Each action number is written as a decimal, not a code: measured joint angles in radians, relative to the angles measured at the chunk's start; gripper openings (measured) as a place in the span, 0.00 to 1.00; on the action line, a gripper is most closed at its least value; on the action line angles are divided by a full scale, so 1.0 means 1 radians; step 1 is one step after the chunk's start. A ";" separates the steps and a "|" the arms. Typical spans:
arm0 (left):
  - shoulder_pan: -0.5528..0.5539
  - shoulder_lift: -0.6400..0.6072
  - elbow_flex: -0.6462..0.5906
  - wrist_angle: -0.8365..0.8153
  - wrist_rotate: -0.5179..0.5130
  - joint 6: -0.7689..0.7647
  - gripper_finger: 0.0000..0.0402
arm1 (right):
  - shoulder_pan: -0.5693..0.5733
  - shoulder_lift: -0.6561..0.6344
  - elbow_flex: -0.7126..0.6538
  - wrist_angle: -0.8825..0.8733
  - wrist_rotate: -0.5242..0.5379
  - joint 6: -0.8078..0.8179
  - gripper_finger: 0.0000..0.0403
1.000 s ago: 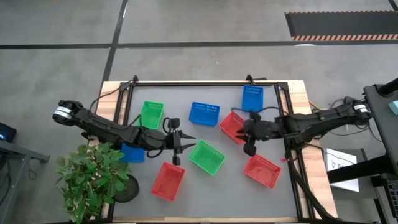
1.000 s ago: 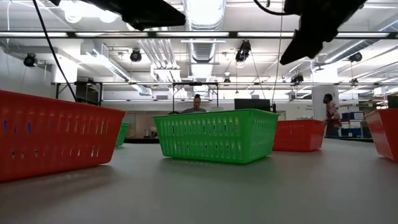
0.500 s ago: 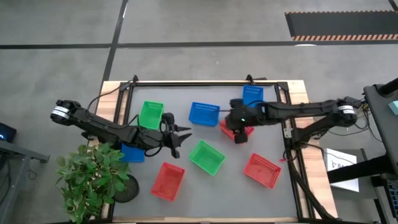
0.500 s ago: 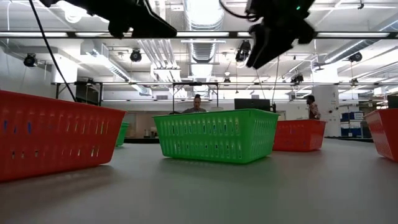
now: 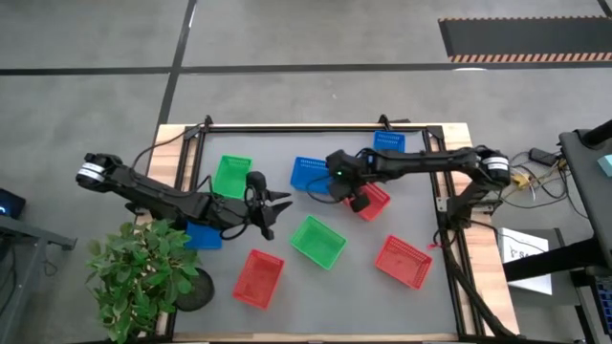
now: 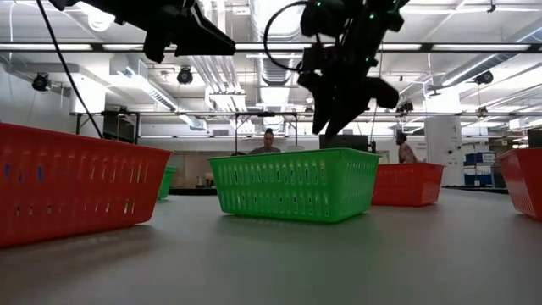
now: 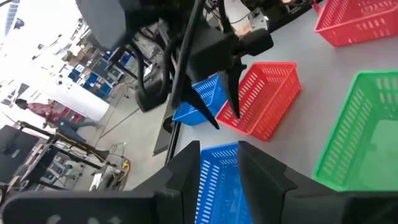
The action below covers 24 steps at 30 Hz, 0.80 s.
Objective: Stack baskets by color
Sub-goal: Stack the top left blue basket on the top right blue basket
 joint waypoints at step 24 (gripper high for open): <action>0.000 -0.007 -0.002 -0.012 0.000 -0.006 0.22 | -0.135 0.200 0.053 0.013 0.094 -0.281 0.34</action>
